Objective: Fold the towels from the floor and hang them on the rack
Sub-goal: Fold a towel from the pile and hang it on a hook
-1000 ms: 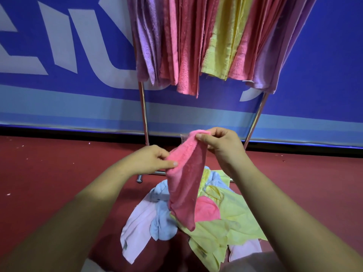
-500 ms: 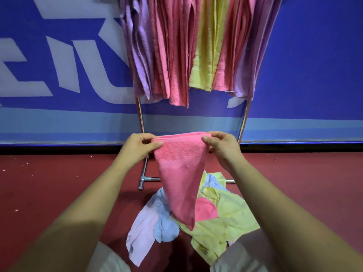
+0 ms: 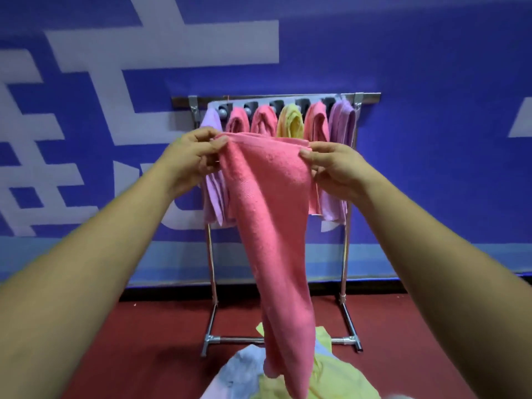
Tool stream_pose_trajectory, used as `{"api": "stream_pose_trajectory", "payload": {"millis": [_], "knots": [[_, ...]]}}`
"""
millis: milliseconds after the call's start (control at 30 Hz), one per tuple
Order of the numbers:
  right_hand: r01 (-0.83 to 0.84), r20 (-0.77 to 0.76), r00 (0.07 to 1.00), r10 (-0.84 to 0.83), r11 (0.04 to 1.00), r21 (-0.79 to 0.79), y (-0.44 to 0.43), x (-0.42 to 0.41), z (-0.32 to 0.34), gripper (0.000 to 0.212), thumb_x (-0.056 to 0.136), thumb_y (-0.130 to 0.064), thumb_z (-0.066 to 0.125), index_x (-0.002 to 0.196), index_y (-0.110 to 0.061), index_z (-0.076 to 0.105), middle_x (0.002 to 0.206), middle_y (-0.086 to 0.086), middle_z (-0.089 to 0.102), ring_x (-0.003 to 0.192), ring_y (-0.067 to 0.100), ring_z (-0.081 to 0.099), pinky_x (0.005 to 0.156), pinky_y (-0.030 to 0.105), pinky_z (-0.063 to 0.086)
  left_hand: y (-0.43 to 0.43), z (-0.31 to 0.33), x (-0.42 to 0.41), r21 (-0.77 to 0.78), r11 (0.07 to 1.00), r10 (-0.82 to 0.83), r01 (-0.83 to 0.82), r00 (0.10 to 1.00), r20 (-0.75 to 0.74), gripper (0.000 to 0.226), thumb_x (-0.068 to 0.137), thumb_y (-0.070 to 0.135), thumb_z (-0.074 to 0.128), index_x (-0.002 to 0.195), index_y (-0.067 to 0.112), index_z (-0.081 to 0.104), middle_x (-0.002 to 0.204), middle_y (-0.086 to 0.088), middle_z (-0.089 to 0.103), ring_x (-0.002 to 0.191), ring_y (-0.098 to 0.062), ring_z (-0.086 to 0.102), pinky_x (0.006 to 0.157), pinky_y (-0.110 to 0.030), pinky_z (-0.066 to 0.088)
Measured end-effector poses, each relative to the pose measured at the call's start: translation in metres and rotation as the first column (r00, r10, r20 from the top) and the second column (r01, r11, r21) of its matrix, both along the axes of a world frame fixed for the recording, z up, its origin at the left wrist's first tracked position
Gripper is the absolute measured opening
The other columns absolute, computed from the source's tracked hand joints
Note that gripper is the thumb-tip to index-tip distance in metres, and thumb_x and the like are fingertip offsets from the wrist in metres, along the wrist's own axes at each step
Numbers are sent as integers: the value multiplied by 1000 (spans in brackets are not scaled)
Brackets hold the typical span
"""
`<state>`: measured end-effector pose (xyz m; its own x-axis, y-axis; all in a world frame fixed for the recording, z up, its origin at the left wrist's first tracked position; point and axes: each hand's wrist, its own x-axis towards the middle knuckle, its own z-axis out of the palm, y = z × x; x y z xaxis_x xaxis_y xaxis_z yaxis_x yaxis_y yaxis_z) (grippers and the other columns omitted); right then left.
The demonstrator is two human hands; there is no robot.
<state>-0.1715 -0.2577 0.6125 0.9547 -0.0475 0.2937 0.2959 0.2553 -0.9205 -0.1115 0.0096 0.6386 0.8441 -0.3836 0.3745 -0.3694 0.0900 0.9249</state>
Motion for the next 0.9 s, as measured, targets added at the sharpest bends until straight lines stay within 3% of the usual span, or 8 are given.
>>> {"api": "stream_pose_trajectory", "payload": {"millis": [100, 200, 300, 467, 567, 700, 800, 900], "knots": [[150, 39, 989, -145, 964, -221, -7, -7, 18, 1, 89, 0, 69, 90, -1, 69, 62, -4, 66, 52, 3, 59, 52, 15, 48, 0, 19, 0, 177, 982, 51, -61, 997, 61, 11, 92, 11, 64, 83, 18, 66, 76, -1, 60, 67, -11, 55, 74, -27, 49], [321, 160, 947, -279, 860, -398, -12, -11, 24, 5, 86, -13, 77, 82, -12, 73, 60, -12, 65, 54, -1, 56, 55, 14, 45, -2, 30, -3, 276, 947, 134, -165, 983, 128, 14, 91, 9, 66, 80, 17, 67, 75, -1, 60, 71, -11, 55, 78, -28, 50], [368, 234, 926, -297, 852, -372, -12, -15, 33, 5, 87, -19, 76, 85, -14, 75, 68, -12, 69, 63, 0, 61, 65, 16, 48, -5, 43, -7, 229, 954, 162, -196, 974, 161, 13, 91, 10, 66, 81, 17, 67, 75, 0, 63, 72, -9, 58, 78, -27, 52], [309, 228, 944, -239, 884, -351, -14, -15, 45, 10, 87, -18, 76, 78, -14, 73, 74, -3, 68, 79, 15, 61, 83, 38, 51, -4, 52, -13, 265, 943, 153, -201, 970, 191, 15, 92, 8, 65, 82, 18, 66, 76, 0, 63, 71, -9, 60, 75, -25, 54], [312, 228, 943, -241, 879, -360, -17, -15, 43, 12, 85, -22, 78, 80, -12, 74, 76, 0, 67, 79, 18, 58, 80, 39, 49, -1, 52, -15, 279, 946, 124, -165, 980, 159, 18, 94, 6, 62, 80, 18, 64, 78, -1, 63, 73, -13, 60, 77, -29, 53], [334, 240, 936, -258, 868, -368, -17, -15, 39, 13, 87, -24, 76, 82, -12, 74, 69, -6, 63, 69, 11, 53, 69, 28, 45, 1, 49, -13, 322, 932, 109, -168, 975, 194, 12, 93, 6, 63, 88, 16, 68, 84, -6, 65, 78, -13, 63, 73, -24, 57], [364, 267, 924, -272, 838, -406, -16, -15, 39, 14, 88, -23, 75, 85, -10, 75, 66, -8, 60, 64, 6, 50, 64, 24, 44, 3, 50, -12, 386, 902, 103, -192, 965, 240, 16, 92, 9, 66, 105, 16, 71, 92, -8, 69, 87, -15, 66, 80, -28, 58], [400, 284, 912, -297, 796, -455, -16, -14, 40, 18, 91, -25, 72, 94, -7, 76, 72, -6, 63, 66, 3, 54, 65, 21, 47, 2, 52, -14, 477, 849, 93, -226, 954, 286, 12, 94, 10, 64, 100, 15, 72, 92, -7, 71, 86, -17, 64, 86, -33, 56]]}}
